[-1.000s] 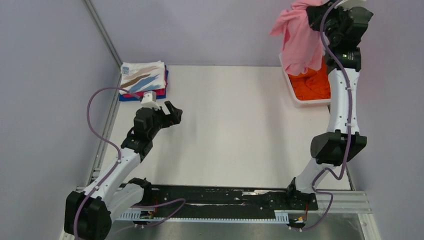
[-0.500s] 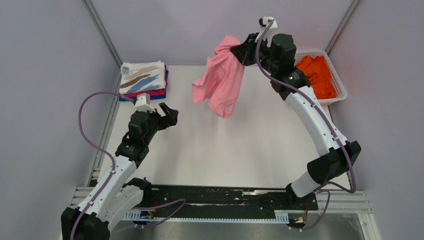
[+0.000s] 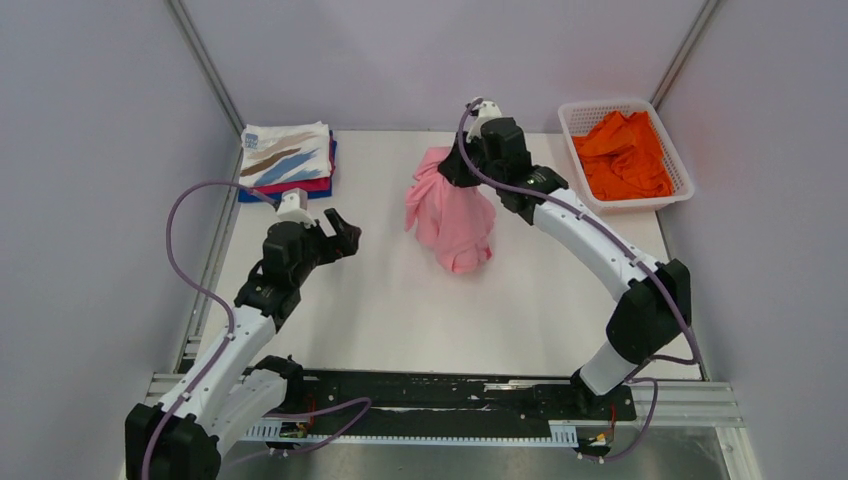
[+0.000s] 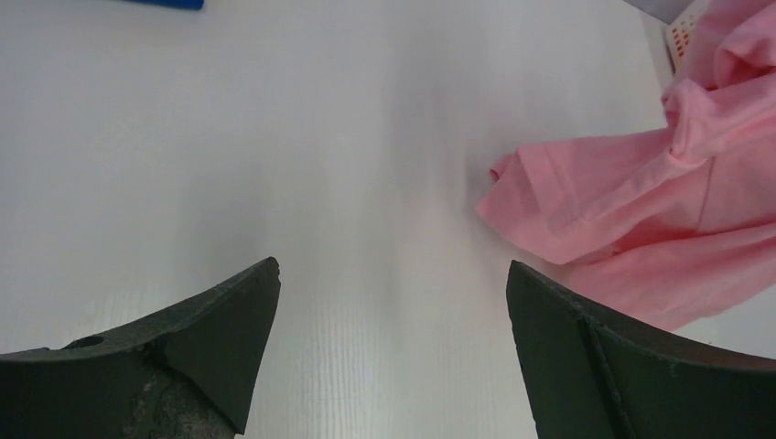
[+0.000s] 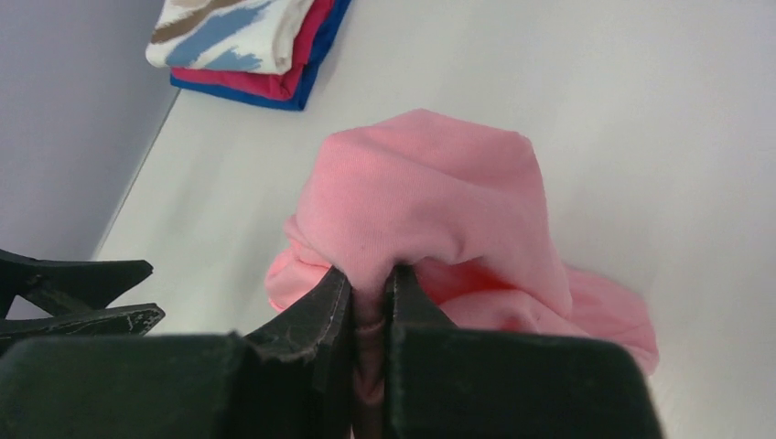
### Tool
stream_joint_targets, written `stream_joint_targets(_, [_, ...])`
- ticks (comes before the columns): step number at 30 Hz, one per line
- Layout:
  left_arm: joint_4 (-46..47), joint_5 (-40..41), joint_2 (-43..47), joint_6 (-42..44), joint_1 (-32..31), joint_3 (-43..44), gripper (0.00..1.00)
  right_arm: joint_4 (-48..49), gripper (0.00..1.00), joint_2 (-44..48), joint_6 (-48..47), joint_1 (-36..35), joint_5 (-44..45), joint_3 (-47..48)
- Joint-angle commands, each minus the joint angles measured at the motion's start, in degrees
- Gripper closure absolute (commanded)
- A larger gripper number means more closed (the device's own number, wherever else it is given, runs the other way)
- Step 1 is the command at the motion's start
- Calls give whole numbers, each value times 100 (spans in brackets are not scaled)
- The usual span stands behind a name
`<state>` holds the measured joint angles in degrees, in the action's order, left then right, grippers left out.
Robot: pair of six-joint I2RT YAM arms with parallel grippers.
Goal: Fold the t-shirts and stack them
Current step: Move the tshirt to the center of the board
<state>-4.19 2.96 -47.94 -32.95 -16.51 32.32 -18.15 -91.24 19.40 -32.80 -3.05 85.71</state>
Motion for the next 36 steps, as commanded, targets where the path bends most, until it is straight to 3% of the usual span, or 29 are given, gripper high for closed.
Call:
stream_joint_targets(1, [110, -163, -124, -65, -10, 266, 0, 157, 92, -734, 318, -7, -269, 272])
stream_joint_targets(3, [139, -228, -211, -66, -8, 282, 0, 80, 83, -1210, 204, -7, -302, 579])
stream_joint_targets(4, [144, -253, -282, -69, -9, 287, 0, -17, 70, -1426, 140, -1, -299, 755])
stream_joint_targets(7, [137, -456, -510, -63, -9, 329, 0, -232, 9, -1689, 3, 1, -234, 1065])
stream_joint_targets(8, [159, -578, -569, -71, -10, 333, 0, -223, 1, -1619, -16, 6, -137, 984])
stream_joint_targets(15, [599, -1245, -1402, -208, -8, 342, 0, 379, 0, -194, 236, 235, 1086, -679])
stream_joint_targets(20, [810, -1250, -2184, -263, -7, 486, 1, 587, 0, 744, 693, 722, 1073, -2086])
stream_joint_targets(24, [754, -858, -2850, -285, -10, 709, 10, 653, 0, 1276, 1001, 1164, 951, -2913])
stream_joint_targets(27, [539, -357, -3306, -315, -9, 903, 18, 686, 0, 1473, 1097, 1451, 817, -3258])
stream_joint_targets(32, [373, -314, -4031, -249, -10, 1360, 31, 689, 0, 1464, 1079, 1647, 697, -3412])
stream_joint_targets(36, [20, -314, -4609, -218, -7, 1768, 34, 690, 1, 1363, 1068, 1691, 663, -3400])
